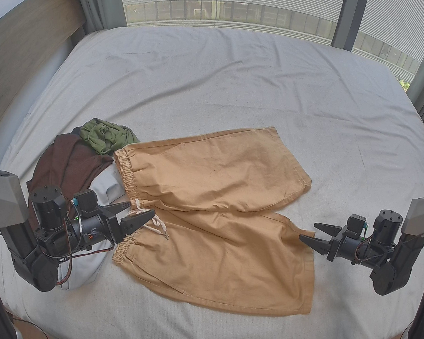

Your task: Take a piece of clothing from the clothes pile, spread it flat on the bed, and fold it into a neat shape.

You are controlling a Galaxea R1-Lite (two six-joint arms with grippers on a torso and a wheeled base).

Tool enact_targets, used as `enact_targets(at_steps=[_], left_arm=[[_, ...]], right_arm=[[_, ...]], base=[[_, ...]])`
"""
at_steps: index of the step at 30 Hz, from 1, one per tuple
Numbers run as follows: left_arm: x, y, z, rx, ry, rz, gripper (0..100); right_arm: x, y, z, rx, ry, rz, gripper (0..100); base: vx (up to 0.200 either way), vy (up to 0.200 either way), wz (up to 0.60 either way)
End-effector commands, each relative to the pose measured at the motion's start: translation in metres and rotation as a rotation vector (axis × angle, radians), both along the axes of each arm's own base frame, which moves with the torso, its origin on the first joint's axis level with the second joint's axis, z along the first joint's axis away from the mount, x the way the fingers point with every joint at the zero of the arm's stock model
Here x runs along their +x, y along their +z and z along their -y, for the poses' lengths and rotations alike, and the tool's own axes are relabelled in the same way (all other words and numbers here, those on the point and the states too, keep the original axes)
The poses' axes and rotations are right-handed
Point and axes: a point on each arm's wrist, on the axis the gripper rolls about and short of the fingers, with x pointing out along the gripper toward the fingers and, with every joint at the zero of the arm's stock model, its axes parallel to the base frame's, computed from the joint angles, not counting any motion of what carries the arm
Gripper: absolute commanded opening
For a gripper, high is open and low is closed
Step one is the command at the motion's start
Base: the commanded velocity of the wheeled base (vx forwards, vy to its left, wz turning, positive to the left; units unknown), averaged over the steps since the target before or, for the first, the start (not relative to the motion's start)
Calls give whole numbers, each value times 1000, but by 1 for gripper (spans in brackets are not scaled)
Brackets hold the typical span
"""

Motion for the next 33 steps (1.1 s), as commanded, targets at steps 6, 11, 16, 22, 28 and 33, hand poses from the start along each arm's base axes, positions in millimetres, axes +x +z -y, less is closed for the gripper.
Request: enact_targets(at_steps=[6,11,16,22,28,33], left_arm=[[1,-8,4,20,-13,-15,100],[1,-8,3,20,-12,-14,100],[2,-14,4,25,-14,-33,100],[2,-18,5,28,-19,-45,100],[1,-20,5,30,-17,-54,100],[1,-21,5,31,-17,-59,100]], right_arm=[[1,-4,-1,-1,3,-11,0],[5,-2,0,0,-7,5,0],[16,5,13,7,-56,48,0],[24,2,20,5,-105,54,0],[36,-5,19,-4,-161,61,0],[39,-6,18,-4,-169,63,0]], base=[[0,0,0],[0,0,0],[0,0,0],[0,0,0],[0,0,0],[0,0,0]])
